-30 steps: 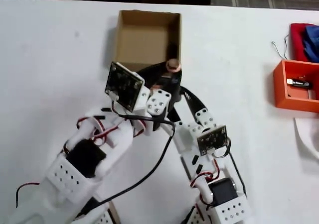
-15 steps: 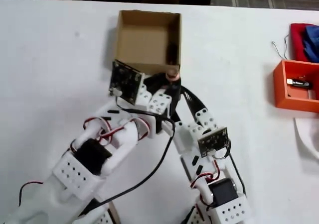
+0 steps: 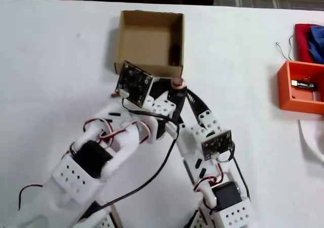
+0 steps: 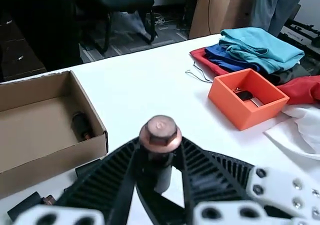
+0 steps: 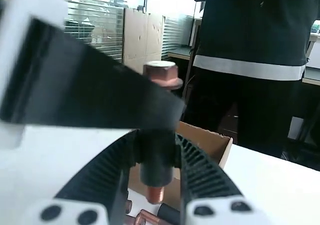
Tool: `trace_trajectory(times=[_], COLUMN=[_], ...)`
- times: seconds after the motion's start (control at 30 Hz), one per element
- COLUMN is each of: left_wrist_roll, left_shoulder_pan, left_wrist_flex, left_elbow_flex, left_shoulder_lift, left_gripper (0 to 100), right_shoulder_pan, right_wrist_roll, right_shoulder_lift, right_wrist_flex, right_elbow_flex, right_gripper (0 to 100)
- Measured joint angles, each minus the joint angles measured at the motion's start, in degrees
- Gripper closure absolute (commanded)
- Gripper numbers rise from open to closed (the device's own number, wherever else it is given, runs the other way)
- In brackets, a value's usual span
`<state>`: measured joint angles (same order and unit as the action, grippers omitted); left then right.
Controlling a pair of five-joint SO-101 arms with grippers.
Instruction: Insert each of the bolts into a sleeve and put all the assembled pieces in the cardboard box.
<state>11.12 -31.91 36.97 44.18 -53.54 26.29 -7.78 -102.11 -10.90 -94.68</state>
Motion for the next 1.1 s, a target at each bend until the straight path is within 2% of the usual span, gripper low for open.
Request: trace_trajectory(times=[0.33,0.63,0.9,1.1], left_wrist_roll=[-0.26,-0.53,-0.53,-0.53], left_shoulder_pan=[0.00,0.09,3.43,3.96], left_wrist_flex=[8.79,10.73,10.81,10.81], left_elbow_flex=[-7.03,-7.21,-7.56,-13.89], left_shoulder_lift=[0.00,-0.09,-0.09,-0.18], left_gripper=[84,84,84,85], right_shoulder_pan=[0.00,-0.18,-0.09,-0.09], right_wrist_roll=[0.09,0.09,0.00,0.00], right_shoulder_lift=[0.00,0.00,0.09,0.00], right_wrist_flex=[0.00,0.00,0.00,0.00], right_elbow_flex=[0.00,0.00,0.00,-0.09], right_gripper=[97.8,97.8,97.8,97.8])
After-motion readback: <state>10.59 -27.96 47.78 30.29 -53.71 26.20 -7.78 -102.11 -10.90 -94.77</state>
